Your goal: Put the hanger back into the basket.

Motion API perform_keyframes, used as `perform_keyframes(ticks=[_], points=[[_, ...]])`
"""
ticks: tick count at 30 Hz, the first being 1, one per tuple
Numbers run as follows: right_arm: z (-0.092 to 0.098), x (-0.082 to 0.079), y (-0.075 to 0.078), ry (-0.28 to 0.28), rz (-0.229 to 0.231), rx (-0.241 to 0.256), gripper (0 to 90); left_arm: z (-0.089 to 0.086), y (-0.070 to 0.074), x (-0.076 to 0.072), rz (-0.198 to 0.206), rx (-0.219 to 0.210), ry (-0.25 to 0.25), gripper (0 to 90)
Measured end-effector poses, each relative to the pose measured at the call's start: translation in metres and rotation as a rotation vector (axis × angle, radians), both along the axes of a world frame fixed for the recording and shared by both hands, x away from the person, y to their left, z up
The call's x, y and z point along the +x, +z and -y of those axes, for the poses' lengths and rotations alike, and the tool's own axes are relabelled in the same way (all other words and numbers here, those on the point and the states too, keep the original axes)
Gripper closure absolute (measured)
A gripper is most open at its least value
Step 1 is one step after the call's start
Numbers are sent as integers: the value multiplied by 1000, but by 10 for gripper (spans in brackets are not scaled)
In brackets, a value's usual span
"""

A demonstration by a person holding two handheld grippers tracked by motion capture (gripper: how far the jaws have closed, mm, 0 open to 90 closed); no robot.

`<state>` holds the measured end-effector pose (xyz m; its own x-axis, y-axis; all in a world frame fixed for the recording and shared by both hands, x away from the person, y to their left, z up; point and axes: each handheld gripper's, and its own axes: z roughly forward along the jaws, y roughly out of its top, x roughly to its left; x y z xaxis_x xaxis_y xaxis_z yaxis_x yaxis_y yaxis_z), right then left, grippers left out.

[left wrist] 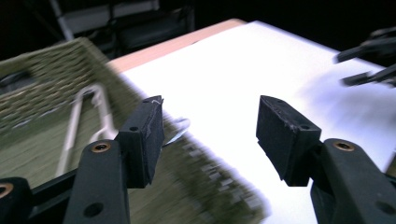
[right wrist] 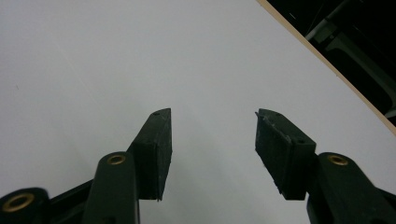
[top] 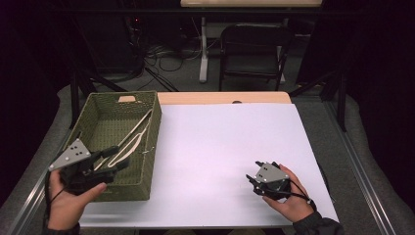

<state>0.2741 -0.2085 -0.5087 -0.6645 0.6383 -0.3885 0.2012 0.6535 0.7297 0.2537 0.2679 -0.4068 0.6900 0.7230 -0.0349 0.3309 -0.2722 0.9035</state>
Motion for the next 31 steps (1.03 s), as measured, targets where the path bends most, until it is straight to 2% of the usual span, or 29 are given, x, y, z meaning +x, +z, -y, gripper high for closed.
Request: perform_keyframes(ticks=[2,3,4,5,6,7,8,9,10,12,16,17,19,20,21,22,25,31], points=[[3,-2,-1,-10,-4,15,458,14,-2,-6,10,7,-34,412],[6,-4,-2,-20,-10,31,456,27,-6,-12,16,11,-59,412],[6,-4,-2,-20,-10,31,456,27,-6,-12,16,11,-59,412],[9,-4,-3,-28,-14,43,456,41,-11,-18,23,18,-90,412],[9,-4,-3,-28,-14,43,456,41,-11,-18,23,18,-90,412],[12,-4,-5,-37,-29,59,455,53,-19,-22,27,32,-118,412],[12,-4,-5,-37,-29,59,455,53,-19,-22,27,32,-118,413],[14,-4,-7,-53,-50,80,454,59,-23,-23,28,44,-128,414],[14,-4,-7,-53,-50,80,454,65,-28,-24,27,53,-138,414],[17,-2,-9,-63,-65,96,454,81,-43,-24,8,78,-182,415],[18,0,-11,-74,-80,118,453,99,-61,-24,-9,131,-207,423],[18,0,-11,-74,-80,118,453,99,-61,-24,-9,131,-207,428],[21,1,-13,-79,-102,144,453,107,-73,-24,-24,125,-231,428],[22,2,-14,-88,-100,150,453,107,-73,-24,-24,125,-231,429],[23,2,-15,-92,-100,150,453,109,-81,-23,-23,133,-216,429],[23,2,-15,-92,-100,150,453,109,-81,-23,-23,133,-216,428],[24,2,-17,-93,-97,153,453,109,-96,-19,-37,139,-195,429],[27,4,-21,-99,-99,153,452,103,-107,-15,-53,129,-172,428]])
